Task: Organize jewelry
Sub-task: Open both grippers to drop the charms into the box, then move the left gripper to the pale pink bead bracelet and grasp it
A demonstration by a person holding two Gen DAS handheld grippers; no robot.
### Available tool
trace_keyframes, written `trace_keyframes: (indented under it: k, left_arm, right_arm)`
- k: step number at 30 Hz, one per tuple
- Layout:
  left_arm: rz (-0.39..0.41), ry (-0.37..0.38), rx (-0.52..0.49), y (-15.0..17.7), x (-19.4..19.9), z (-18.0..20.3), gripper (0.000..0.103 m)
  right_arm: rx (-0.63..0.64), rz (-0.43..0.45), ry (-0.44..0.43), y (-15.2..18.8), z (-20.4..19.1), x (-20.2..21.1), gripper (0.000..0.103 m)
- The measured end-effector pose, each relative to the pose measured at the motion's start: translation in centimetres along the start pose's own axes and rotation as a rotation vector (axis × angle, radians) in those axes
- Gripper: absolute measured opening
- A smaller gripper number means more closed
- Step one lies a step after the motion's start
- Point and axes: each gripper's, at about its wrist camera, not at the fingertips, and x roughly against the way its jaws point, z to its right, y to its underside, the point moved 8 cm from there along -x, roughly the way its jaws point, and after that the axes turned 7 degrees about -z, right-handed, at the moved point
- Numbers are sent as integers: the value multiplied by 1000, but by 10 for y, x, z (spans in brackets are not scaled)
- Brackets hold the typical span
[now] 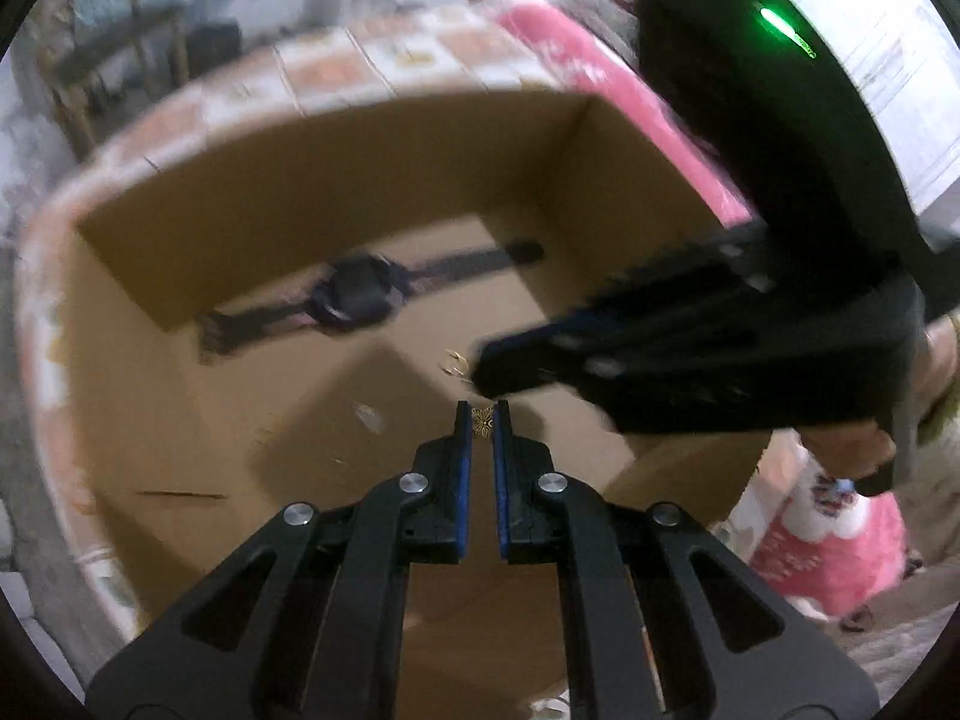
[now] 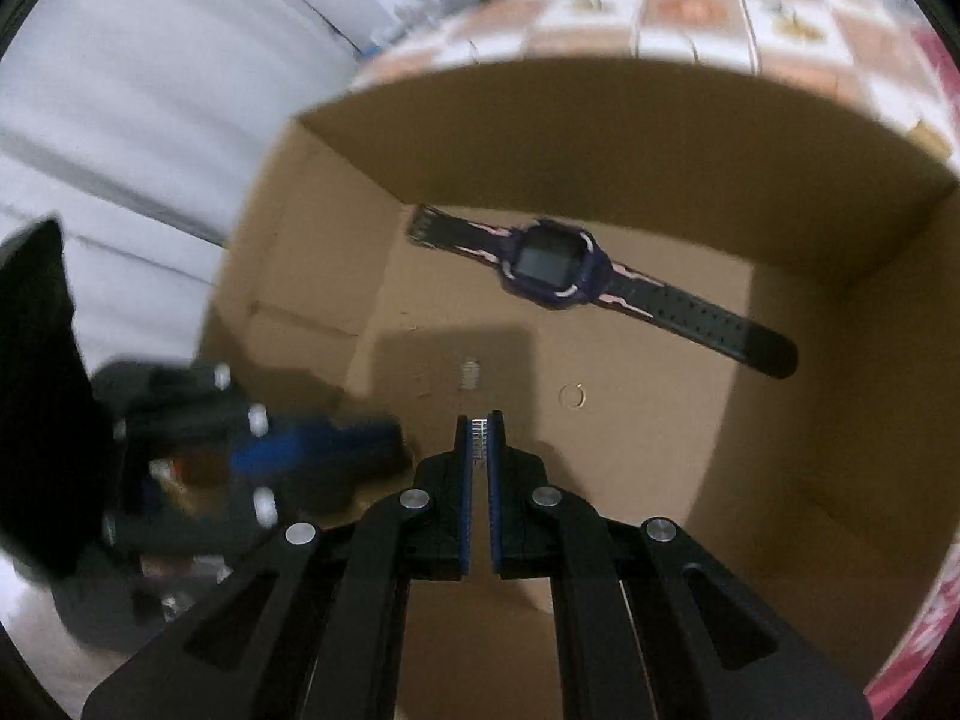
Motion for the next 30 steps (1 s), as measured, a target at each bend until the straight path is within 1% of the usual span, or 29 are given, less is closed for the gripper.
trace_keyframes:
  k: [2, 5, 7, 8, 10, 11, 12, 13, 16, 17, 18, 19, 20, 21, 22, 23, 25, 26, 27, 28, 30]
  left_arm:
    - [-38, -10, -2, 1, -10, -1, 6]
    - [-58, 23, 12, 2, -14, -1, 6]
    - [-51, 19, 12, 2, -13, -3, 7]
    - [-52, 20, 14, 1, -13, -4, 8]
    - [-55, 24, 33, 3, -13, -7, 17]
    - [-51, 21, 40, 3, -12, -8, 23]
    - [-41, 22, 41, 3, -10, -9, 28]
    - [-34, 20, 42, 4, -7, -9, 30]
    - [10, 10, 58, 5, 10, -12, 36]
    - [42, 1, 67, 7, 20, -14, 39]
    - [68, -9, 71, 8, 28, -16, 41]
    - [96, -24, 73, 10, 37, -17, 41]
    - [143, -50, 77, 15, 53, -19, 42]
    - [178, -62, 83, 19, 65, -19, 46]
    - [214, -70, 90, 23, 75, -20, 49]
    - [270, -77, 105, 34, 93, -22, 53]
    - [342, -69, 138, 56, 117, -23, 56]
    - [372, -66, 155, 70, 126, -25, 59]
    - [396, -68, 173, 81, 134, -28, 61]
    - [418, -80, 193, 96, 139, -31, 62]
    - [434, -128, 229, 124, 140, -37, 62]
  right_arm:
    - [-21, -29, -8, -7, 3, -8, 5]
    - [-32, -40, -13, -15, 4, -14, 5]
    - [-38, -36, -11, -18, 6, -15, 6]
    - [-41, -33, -15, -19, 7, -15, 6]
    - [-44, -18, -8, -20, 8, -13, 8]
    - [-42, -8, -1, -21, 9, -11, 14]
    - [-41, 3, 4, -20, 7, -8, 18]
    - [-41, 23, 9, -19, 6, -2, 24]
    - [-31, 83, 6, -15, 3, 18, 25]
    - [-24, 110, -3, -12, 1, 26, 25]
    - [-8, 156, -17, -6, -4, 42, 25]
    - [3, 187, -26, -4, -6, 53, 25]
    - [23, 230, -41, 3, -11, 67, 25]
    - [64, 297, -64, 17, -20, 87, 25]
    - [93, 341, -75, 30, -26, 99, 28]
    - [136, 395, -97, 46, -34, 112, 31]
    - [213, 455, -128, 76, -45, 127, 33]
    - [244, 471, -138, 88, -50, 130, 33]
    - [291, 482, -154, 108, -56, 128, 33]
    - [312, 483, -159, 120, -61, 123, 33]
    - [347, 449, -158, 149, -72, 99, 34]
